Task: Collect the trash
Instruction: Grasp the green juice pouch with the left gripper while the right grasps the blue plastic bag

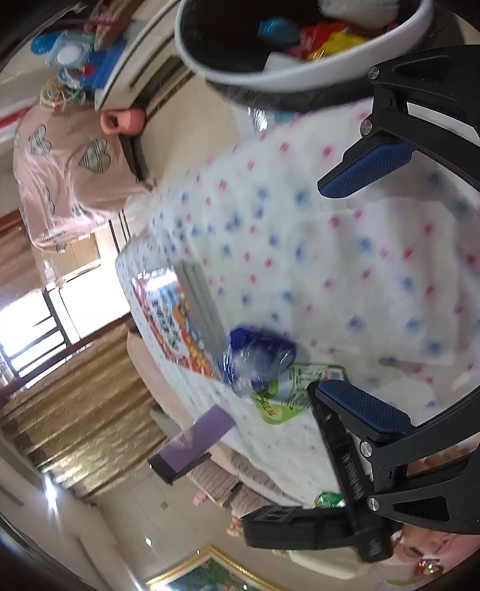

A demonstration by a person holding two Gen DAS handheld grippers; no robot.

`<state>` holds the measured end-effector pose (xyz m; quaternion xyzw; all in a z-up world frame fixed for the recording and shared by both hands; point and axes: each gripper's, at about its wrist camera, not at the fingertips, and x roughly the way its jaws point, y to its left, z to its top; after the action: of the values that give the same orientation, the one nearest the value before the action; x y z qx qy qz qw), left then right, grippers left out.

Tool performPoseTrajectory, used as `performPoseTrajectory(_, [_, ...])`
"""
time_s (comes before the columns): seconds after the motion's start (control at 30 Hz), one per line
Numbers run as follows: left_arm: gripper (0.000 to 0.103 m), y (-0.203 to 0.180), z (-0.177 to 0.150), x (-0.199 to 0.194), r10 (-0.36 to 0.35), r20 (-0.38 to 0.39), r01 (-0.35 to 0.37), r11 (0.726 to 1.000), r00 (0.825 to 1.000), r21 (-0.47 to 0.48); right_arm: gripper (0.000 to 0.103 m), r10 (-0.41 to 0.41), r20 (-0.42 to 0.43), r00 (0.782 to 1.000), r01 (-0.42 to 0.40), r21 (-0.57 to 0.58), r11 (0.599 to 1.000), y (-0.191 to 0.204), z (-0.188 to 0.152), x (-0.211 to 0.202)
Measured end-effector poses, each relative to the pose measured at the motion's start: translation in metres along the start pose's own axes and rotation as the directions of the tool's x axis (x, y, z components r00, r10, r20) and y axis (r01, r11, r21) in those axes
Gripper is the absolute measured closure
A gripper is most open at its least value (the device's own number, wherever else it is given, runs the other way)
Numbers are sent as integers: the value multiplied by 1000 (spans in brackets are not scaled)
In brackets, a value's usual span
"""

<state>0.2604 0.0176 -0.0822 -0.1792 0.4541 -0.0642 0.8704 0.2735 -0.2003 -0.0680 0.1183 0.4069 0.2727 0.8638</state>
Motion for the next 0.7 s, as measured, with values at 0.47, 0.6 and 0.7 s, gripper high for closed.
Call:
performPoseTrajectory(0.47, [68, 29, -17, -26, 9, -12, -10, 999, 1000, -40, 6, 8, -102, 995, -25, -160, 987, 42, 39, 83])
performPoseTrajectory(0.6, [65, 29, -16, -23, 32, -4, -32, 998, 999, -52, 37, 44, -160, 986, -68, -145, 987, 46, 39, 98])
performPoseTrajectory(0.7, [67, 26, -15, -22, 41, 12, -40, 998, 999, -49, 66, 37, -139, 990, -60, -167, 984, 52, 33, 87])
